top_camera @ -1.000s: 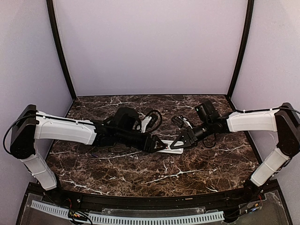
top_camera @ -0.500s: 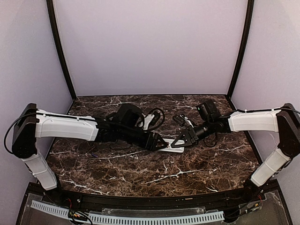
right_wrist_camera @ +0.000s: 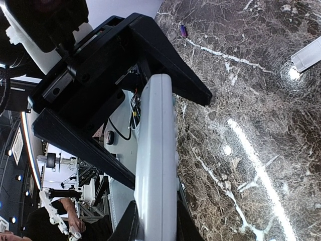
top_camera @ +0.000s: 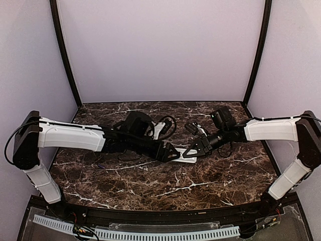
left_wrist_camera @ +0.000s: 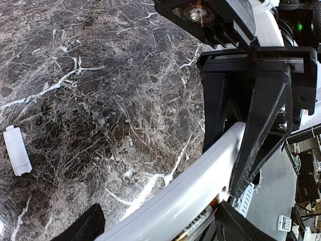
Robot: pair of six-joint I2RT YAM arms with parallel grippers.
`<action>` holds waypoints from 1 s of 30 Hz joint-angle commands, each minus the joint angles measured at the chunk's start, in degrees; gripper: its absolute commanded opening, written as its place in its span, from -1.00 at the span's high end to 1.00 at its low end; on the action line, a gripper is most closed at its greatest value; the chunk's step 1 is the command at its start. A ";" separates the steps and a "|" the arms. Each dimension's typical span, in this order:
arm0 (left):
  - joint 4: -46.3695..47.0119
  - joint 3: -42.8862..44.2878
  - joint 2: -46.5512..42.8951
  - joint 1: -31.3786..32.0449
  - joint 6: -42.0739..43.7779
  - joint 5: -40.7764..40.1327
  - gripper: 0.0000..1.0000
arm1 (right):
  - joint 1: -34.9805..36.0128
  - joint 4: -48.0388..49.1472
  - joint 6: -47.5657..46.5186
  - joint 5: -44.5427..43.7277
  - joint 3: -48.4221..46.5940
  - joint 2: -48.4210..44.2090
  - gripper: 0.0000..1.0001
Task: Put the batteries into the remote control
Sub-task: Press the battery in the battery compartment.
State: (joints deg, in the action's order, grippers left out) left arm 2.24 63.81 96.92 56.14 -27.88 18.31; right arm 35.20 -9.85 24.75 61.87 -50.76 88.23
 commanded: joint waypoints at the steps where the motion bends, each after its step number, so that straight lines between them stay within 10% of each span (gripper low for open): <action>1: -4.94 0.96 1.16 -0.05 0.83 -1.75 -0.51 | 0.17 3.10 0.38 1.81 -0.21 -1.97 1.00; 30: 6.25 -3.27 0.16 -1.25 -5.92 3.53 -0.62 | 0.17 0.97 -0.22 -0.22 -1.00 -0.60 1.00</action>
State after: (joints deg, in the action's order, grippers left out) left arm 10.57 59.53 96.86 54.87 -33.63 22.94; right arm 35.20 -9.87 24.75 61.47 -50.74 88.23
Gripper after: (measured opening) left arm 0.820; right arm 0.176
